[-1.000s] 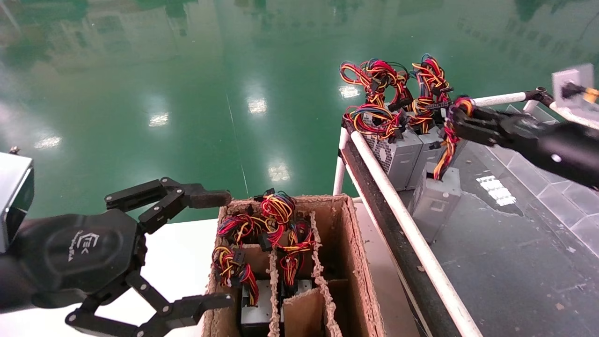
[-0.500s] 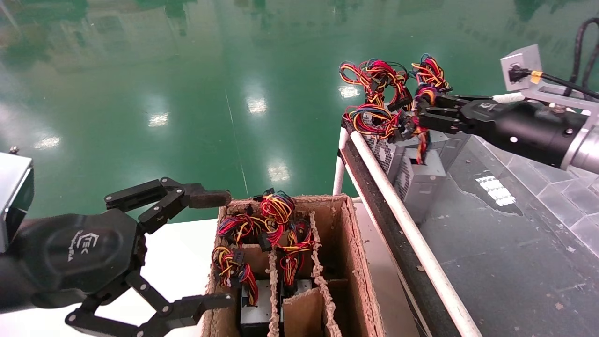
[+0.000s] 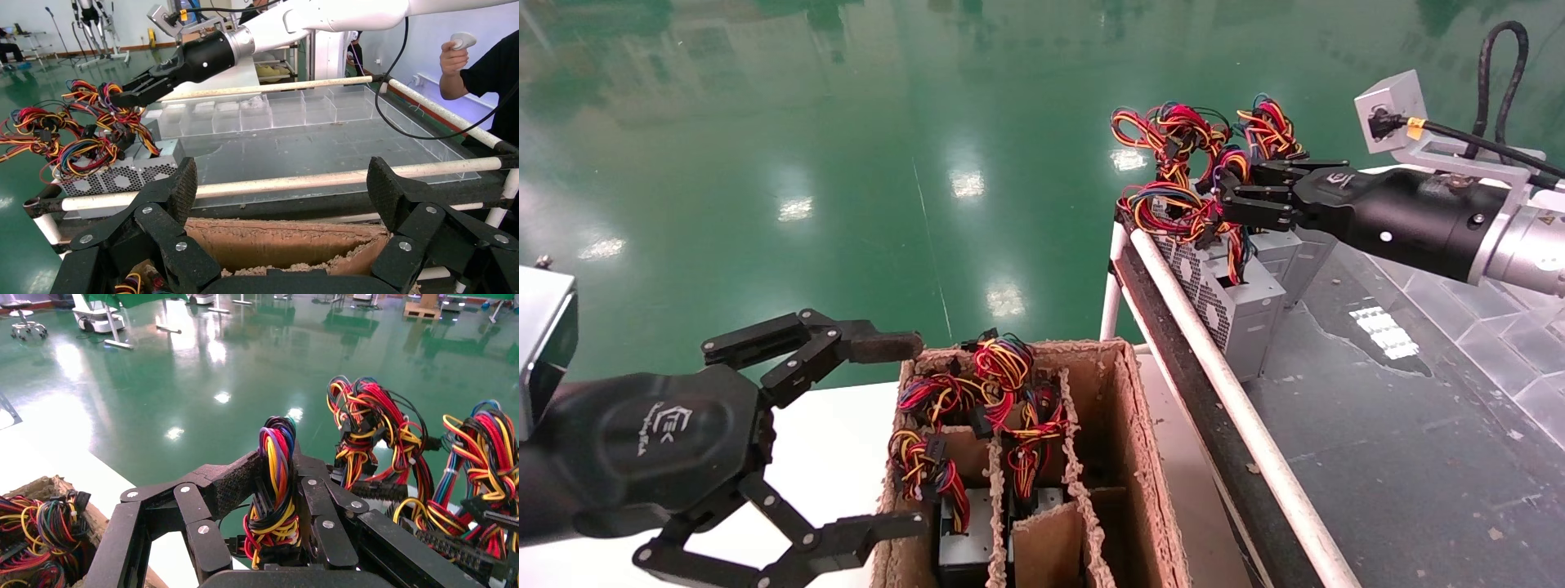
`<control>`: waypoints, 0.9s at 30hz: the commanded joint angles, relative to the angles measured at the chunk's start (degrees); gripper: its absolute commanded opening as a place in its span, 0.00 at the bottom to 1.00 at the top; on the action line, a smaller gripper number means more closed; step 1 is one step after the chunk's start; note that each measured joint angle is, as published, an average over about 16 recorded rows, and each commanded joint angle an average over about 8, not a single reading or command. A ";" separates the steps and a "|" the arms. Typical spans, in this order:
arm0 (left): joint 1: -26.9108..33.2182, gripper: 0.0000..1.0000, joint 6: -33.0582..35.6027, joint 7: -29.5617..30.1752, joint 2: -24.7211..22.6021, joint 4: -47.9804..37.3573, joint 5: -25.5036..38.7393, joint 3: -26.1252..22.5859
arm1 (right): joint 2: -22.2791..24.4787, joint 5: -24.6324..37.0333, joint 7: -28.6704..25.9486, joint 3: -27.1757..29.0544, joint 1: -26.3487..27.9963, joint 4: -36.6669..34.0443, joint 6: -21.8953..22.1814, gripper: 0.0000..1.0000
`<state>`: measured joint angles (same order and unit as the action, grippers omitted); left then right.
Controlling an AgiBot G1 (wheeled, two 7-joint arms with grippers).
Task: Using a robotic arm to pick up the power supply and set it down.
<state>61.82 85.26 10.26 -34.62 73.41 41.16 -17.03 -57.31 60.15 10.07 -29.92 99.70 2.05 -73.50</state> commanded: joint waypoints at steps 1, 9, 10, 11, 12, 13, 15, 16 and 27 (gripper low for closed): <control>0.00 1.00 0.00 0.00 0.00 0.00 0.00 -0.01 | -0.08 0.17 0.15 -0.12 0.07 -0.33 -0.08 0.92; 0.01 1.00 -0.01 -0.01 0.01 0.00 -0.02 -0.03 | 0.38 0.30 0.36 -0.21 0.45 -1.02 -0.51 1.00; 0.01 1.00 -0.01 -0.02 0.01 0.00 -0.02 -0.03 | 0.47 0.37 0.46 -0.25 0.51 -1.04 -0.56 1.00; 0.01 1.00 -0.02 -0.02 0.01 0.00 -0.02 -0.04 | 0.56 0.44 0.57 -0.30 0.56 -1.06 -0.59 1.00; 0.01 1.00 -0.02 -0.02 0.02 0.00 -0.03 -0.04 | 0.66 0.52 0.68 -0.35 0.62 -1.08 -0.61 1.00; 0.01 1.00 -0.02 -0.02 0.02 0.00 -0.03 -0.04 | 0.75 0.59 0.80 -0.41 0.67 -1.10 -0.60 1.00; 0.01 1.00 -0.02 -0.02 0.02 0.00 -0.03 -0.05 | 0.93 0.75 1.02 -0.51 0.78 -1.15 -0.57 1.00; 0.01 1.00 -0.02 -0.02 0.02 0.00 -0.03 -0.05 | 1.00 0.79 1.08 -0.54 0.83 -1.19 -0.56 1.00; 0.02 1.00 -0.04 -0.04 0.03 0.00 -0.06 -0.08 | 1.71 0.99 1.21 -0.68 1.52 -1.43 -1.25 1.00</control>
<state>61.84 85.23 10.22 -34.59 73.41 41.11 -17.11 -55.61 61.22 11.28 -30.65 101.25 0.64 -74.72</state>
